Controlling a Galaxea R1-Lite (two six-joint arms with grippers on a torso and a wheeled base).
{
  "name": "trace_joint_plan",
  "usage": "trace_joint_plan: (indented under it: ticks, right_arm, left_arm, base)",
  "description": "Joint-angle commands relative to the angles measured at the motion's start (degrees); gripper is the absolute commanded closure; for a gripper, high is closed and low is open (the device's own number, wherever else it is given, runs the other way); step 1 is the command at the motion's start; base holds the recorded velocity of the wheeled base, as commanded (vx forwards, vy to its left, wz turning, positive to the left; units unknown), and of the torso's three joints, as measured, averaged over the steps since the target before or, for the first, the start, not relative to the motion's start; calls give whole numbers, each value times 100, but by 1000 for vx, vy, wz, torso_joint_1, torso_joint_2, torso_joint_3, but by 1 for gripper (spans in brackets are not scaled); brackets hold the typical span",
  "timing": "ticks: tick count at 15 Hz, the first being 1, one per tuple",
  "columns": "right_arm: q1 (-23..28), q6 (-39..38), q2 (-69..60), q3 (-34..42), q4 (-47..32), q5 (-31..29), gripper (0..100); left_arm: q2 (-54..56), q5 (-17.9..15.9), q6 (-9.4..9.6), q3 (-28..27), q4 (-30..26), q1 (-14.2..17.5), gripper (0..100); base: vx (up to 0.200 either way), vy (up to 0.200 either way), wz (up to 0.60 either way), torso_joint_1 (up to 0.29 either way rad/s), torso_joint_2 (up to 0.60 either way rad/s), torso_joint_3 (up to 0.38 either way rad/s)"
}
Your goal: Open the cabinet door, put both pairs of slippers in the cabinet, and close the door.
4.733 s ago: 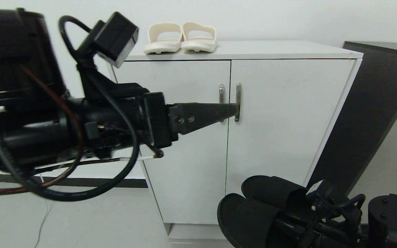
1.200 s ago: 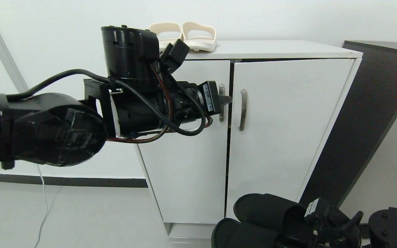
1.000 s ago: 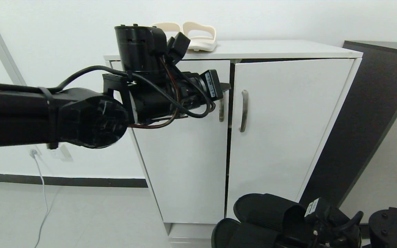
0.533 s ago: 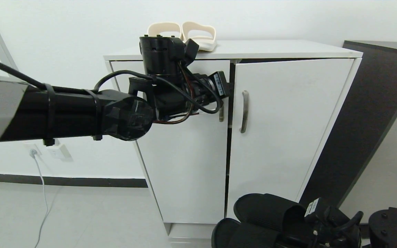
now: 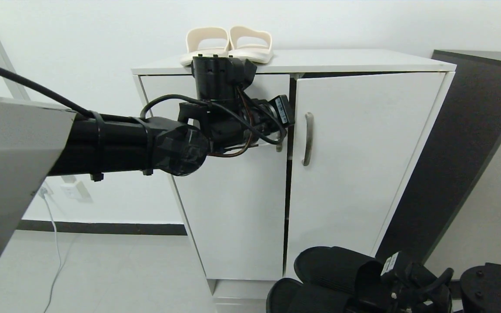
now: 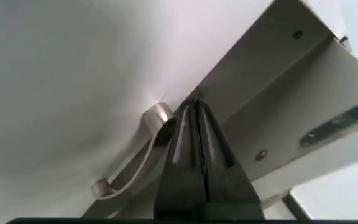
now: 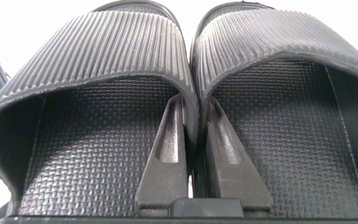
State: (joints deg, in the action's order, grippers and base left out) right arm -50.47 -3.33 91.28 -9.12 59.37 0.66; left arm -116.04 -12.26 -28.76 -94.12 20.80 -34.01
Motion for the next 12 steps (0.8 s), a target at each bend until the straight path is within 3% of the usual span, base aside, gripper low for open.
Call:
trace_joint_plan:
  ticks: [1, 3, 6, 7, 9, 11, 12]
  right_arm:
    - [-16, -1, 47, -2, 5, 4, 100]
    - [-24, -1, 127, 7, 5, 4, 100]
    - [-95, 8, 109, 7, 5, -4, 100]
    - [-112, 8, 100, 7, 5, -13, 100]
    - [-130, 8, 100, 7, 5, -13, 100]
    - [-130, 8, 100, 15, 5, -22, 100]
    - [-130, 8, 100, 15, 13, -22, 100]
  left_arm:
    - [-15, 40, -25, 26, 21, -27, 100]
    - [64, 444, 2, 237, 91, -273, 100]
    - [381, 453, 19, 834, 478, -1037, 100]
    - [460, 453, 19, 957, 619, -1134, 100]
    - [486, 462, 11, 975, 689, -1143, 100]
    - [600, 550, 11, 1080, 812, -853, 100]
    - [846, 761, 2, 1291, 768, -730, 100]
  base:
    - [-200, 0, 0, 7, -2, 7]
    - [-200, 0, 0, 0, 7, 5]
    - [-200, 0, 0, 1, 1, 9]
    - [-200, 0, 0, 2, 2, 2]
    - [-100, 0, 0, 4, 1, 1]
    - [0, 0, 0, 0, 0, 0]
    - [0, 0, 0, 0, 0, 0]
